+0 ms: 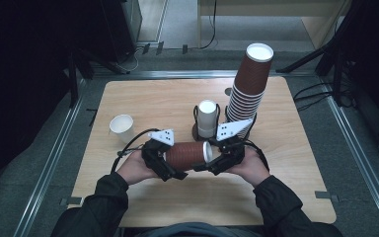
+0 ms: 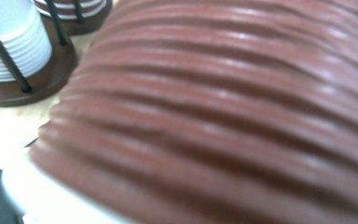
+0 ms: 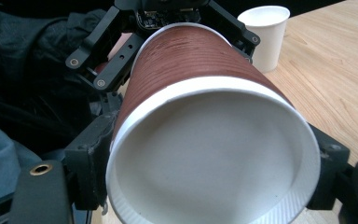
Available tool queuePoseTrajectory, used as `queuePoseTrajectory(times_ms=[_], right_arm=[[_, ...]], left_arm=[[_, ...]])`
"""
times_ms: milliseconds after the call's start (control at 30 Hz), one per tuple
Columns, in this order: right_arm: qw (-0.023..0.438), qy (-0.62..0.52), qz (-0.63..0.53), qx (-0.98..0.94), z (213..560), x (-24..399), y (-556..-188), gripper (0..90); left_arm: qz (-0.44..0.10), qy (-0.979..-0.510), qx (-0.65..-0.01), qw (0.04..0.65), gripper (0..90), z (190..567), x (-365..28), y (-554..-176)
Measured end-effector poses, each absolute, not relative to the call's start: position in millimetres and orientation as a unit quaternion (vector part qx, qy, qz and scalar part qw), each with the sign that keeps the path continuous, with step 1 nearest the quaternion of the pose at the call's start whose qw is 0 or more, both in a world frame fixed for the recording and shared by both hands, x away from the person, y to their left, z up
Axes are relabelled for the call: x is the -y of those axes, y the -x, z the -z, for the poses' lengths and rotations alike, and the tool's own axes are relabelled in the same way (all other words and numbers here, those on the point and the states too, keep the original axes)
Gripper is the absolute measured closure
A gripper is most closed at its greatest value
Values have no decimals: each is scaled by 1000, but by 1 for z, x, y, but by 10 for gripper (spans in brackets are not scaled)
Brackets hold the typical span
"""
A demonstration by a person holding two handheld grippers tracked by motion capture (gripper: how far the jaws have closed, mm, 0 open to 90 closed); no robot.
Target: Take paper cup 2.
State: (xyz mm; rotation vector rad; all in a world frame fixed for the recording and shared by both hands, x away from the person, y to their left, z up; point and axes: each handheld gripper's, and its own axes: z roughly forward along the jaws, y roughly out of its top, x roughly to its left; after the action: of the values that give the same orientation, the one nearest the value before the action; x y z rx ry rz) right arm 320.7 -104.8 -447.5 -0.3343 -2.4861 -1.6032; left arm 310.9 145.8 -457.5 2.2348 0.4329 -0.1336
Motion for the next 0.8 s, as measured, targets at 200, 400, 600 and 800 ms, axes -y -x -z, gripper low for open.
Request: queuePoseTrajectory(times_ms=[200, 400, 600, 800], right_arm=[[86, 114, 544, 827, 448, 106, -322, 220], [82, 111, 541, 830, 448, 105, -321, 221], [73, 110, 522, 843, 448, 102, -318, 141], [53, 117, 495, 859, 450, 106, -319, 141]], left_arm=[[57, -887, -175, 423, 62, 456, -149, -312], [58, -892, -171, 414, 75, 455, -149, -312], [58, -894, -171, 410, 74, 452, -155, -313], [50, -898, -178, 398, 74, 449, -167, -314]])
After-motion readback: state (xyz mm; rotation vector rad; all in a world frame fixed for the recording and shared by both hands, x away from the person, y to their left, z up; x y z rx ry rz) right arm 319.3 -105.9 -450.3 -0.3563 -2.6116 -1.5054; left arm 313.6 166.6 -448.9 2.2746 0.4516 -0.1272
